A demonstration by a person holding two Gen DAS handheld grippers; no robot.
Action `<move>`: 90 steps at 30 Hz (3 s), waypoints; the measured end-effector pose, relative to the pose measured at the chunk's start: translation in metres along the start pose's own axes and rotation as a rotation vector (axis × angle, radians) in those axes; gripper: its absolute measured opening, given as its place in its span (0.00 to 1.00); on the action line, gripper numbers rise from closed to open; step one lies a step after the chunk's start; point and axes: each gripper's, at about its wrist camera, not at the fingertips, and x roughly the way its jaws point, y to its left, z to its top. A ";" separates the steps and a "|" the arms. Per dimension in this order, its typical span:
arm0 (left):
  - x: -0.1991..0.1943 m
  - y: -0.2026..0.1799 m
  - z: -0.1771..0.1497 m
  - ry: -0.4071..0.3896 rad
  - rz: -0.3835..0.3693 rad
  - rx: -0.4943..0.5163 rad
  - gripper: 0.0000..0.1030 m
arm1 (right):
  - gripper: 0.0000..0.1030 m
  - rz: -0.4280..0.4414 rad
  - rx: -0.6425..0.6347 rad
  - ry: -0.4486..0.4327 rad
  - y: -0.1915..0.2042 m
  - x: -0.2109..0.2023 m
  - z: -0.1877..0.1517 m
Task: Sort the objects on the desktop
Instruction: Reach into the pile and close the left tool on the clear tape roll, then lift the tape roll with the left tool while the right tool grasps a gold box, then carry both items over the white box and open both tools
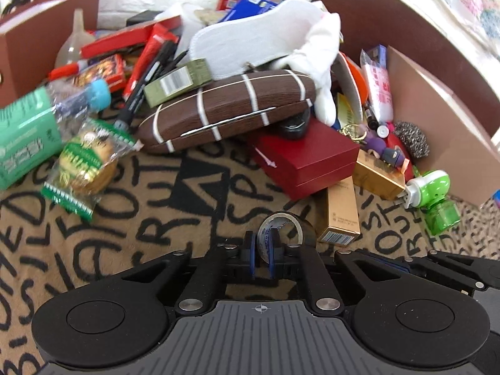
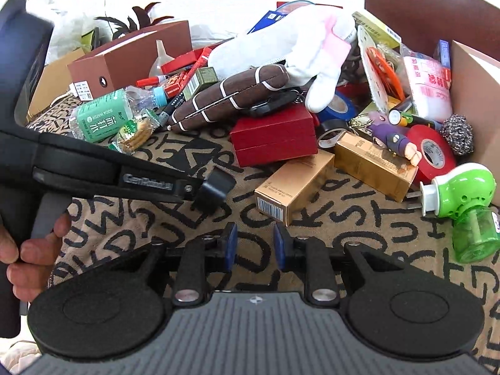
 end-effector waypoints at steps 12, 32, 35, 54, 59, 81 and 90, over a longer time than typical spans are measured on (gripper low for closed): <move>-0.003 0.013 0.008 -0.024 -0.059 -0.069 0.45 | 0.45 -0.047 0.053 -0.021 -0.017 0.001 0.006; 0.017 0.003 0.019 0.034 -0.044 -0.009 0.05 | 0.39 -0.108 0.050 -0.001 -0.012 0.022 0.019; 0.012 0.006 0.019 0.056 -0.043 0.000 0.02 | 0.37 -0.143 0.016 0.022 -0.015 0.017 0.017; 0.019 -0.008 0.016 0.047 -0.054 0.071 0.31 | 0.40 -0.191 0.058 0.033 -0.026 0.037 0.030; 0.018 -0.010 0.016 0.058 -0.036 0.094 0.11 | 0.41 -0.192 0.070 0.029 -0.028 0.041 0.029; 0.004 -0.020 0.010 0.083 -0.061 0.097 0.03 | 0.33 -0.108 0.135 0.048 -0.035 0.008 0.011; -0.024 -0.052 0.029 0.016 -0.142 0.131 0.03 | 0.33 -0.079 0.164 -0.054 -0.044 -0.037 0.015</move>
